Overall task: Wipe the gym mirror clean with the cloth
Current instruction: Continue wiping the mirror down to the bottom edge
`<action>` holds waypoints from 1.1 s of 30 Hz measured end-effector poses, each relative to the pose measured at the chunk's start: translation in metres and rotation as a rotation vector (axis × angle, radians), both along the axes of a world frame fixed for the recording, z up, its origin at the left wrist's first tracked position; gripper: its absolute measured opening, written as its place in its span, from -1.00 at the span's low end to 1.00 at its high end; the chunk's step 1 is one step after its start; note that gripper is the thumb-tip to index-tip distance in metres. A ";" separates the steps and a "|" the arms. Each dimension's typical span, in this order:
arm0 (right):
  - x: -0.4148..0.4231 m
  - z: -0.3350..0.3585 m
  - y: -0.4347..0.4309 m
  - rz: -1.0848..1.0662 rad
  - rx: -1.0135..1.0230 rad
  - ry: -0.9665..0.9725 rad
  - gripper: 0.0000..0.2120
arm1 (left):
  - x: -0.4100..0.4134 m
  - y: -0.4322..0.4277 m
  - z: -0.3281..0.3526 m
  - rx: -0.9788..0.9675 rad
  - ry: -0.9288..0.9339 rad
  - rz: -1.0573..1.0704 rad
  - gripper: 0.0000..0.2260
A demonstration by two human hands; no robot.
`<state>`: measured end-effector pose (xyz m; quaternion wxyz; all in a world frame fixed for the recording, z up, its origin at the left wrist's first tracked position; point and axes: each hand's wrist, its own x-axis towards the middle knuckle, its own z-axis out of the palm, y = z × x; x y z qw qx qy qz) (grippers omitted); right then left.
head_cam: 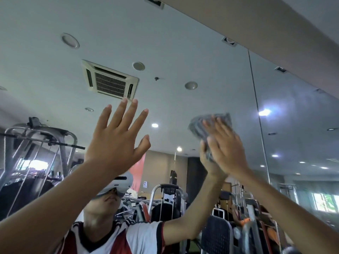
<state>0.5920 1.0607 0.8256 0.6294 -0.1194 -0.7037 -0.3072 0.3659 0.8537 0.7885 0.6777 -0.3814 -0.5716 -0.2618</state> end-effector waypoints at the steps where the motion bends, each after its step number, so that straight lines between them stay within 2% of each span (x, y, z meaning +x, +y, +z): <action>1: -0.010 0.019 -0.008 0.033 -0.114 0.133 -0.48 | 0.001 0.002 -0.005 0.005 -0.008 -0.007 -0.37; 3: -0.036 0.045 -0.031 0.053 -0.272 0.306 -0.45 | 0.000 0.005 -0.012 0.000 0.000 -0.006 -0.36; 4: -0.048 0.046 -0.041 0.058 -0.287 0.316 -0.44 | -0.002 0.004 -0.014 0.001 0.009 -0.006 -0.36; 6: -0.063 0.023 -0.057 0.081 -0.169 0.212 -0.47 | -0.003 0.003 -0.015 0.003 0.019 -0.013 -0.36; 9: -0.054 -0.050 -0.048 0.023 0.145 -0.088 -0.52 | -0.001 0.002 -0.018 0.000 0.026 -0.017 -0.36; 11: -0.025 -0.068 -0.023 -0.023 0.225 -0.170 -0.53 | 0.002 0.003 -0.027 0.002 0.009 -0.007 -0.36; 13: -0.002 -0.045 -0.006 -0.031 0.109 -0.105 -0.52 | 0.004 0.007 -0.038 0.013 -0.013 -0.004 -0.35; 16: -0.010 0.011 -0.017 0.025 -0.241 0.153 -0.45 | 0.005 0.007 -0.044 0.017 -0.012 -0.026 -0.35; 18: -0.037 0.019 -0.038 0.025 -0.297 0.254 -0.47 | 0.002 0.005 -0.045 0.001 0.005 -0.028 -0.35; 20: -0.058 -0.009 -0.055 0.038 -0.155 0.184 -0.47 | -0.001 0.003 -0.044 0.000 0.004 -0.035 -0.35; 23: -0.050 -0.083 -0.047 -0.032 0.130 -0.134 -0.50 | 0.002 0.004 -0.047 -0.001 -0.017 -0.032 -0.35; 25: -0.024 -0.094 -0.023 -0.039 0.187 -0.210 -0.52 | 0.009 0.006 -0.049 0.017 -0.035 -0.012 -0.36; 27: -0.006 -0.068 -0.007 0.002 0.037 -0.084 -0.51 | 0.014 0.010 -0.054 0.034 -0.069 -0.015 -0.35; 30: -0.021 -0.005 -0.013 0.044 -0.269 0.242 -0.46 | 0.011 0.011 -0.055 0.048 -0.052 -0.032 -0.35; 31: -0.032 0.004 -0.023 0.032 -0.296 0.299 -0.45 | 0.009 0.010 -0.055 0.041 -0.041 -0.034 -0.35; 33: -0.051 -0.006 -0.043 0.047 -0.235 0.261 -0.48 | 0.007 0.009 -0.055 0.047 -0.037 -0.042 -0.35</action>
